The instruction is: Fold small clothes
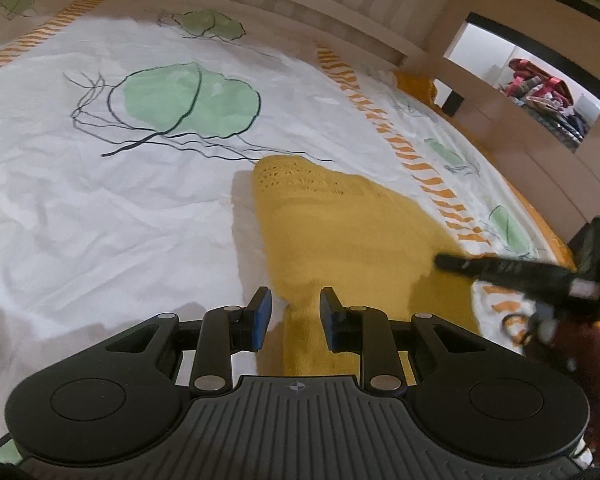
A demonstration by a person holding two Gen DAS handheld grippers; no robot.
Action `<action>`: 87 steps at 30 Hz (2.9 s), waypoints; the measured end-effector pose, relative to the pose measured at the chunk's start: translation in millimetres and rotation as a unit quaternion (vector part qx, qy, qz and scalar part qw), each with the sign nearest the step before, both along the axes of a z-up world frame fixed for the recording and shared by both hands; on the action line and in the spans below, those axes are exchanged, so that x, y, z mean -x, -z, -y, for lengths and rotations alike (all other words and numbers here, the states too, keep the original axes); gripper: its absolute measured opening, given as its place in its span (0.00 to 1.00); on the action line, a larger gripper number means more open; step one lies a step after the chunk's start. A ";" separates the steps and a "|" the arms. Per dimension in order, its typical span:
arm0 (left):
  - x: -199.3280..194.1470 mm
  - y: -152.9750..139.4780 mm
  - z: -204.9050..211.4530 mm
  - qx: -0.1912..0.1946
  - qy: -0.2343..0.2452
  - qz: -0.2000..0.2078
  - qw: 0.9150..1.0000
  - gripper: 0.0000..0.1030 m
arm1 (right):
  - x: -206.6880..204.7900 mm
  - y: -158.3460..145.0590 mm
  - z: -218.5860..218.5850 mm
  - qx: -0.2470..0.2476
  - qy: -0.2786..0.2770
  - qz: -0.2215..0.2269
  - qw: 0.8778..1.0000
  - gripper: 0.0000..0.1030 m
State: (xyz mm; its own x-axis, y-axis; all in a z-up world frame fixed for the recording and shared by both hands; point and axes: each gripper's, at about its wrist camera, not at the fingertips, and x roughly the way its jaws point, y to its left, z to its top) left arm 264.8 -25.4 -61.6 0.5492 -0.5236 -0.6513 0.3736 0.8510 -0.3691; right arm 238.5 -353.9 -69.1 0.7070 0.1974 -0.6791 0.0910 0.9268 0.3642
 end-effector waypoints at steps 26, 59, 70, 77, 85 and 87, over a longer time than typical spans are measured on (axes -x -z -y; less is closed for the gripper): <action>2.7 27.4 35.3 -0.056 0.012 -0.017 0.998 0.53 | 82.5 -20.7 -18.6 0.027 -0.024 0.026 0.999 0.47; 12.3 44.0 16.9 0.045 -0.002 -0.114 0.992 0.23 | 39.7 -20.9 24.4 -0.043 0.006 0.051 0.998 0.73; 2.9 43.8 6.8 0.079 -0.038 -0.117 0.989 0.38 | -3.3 10.9 48.7 -0.093 0.002 0.009 0.996 0.85; -8.3 51.9 21.3 0.085 -0.002 -0.105 0.991 0.45 | -25.4 32.6 51.9 -0.139 -0.027 0.012 0.990 0.87; -34.8 65.6 33.2 0.150 0.019 -0.132 0.980 0.45 | -56.4 47.9 52.5 -0.208 -0.045 0.035 0.977 0.91; -39.2 68.0 35.1 0.158 0.024 -0.140 0.977 0.45 | -62.5 47.7 48.1 -0.202 -0.055 0.037 0.977 0.94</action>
State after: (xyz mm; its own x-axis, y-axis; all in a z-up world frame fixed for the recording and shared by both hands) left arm 304.0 -60.5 -129.6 0.3423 -0.7442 -0.5736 0.2569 0.6614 -0.7047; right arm 301.0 -402.0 -116.8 0.7106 0.5164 -0.4779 -0.0418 0.7090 0.7040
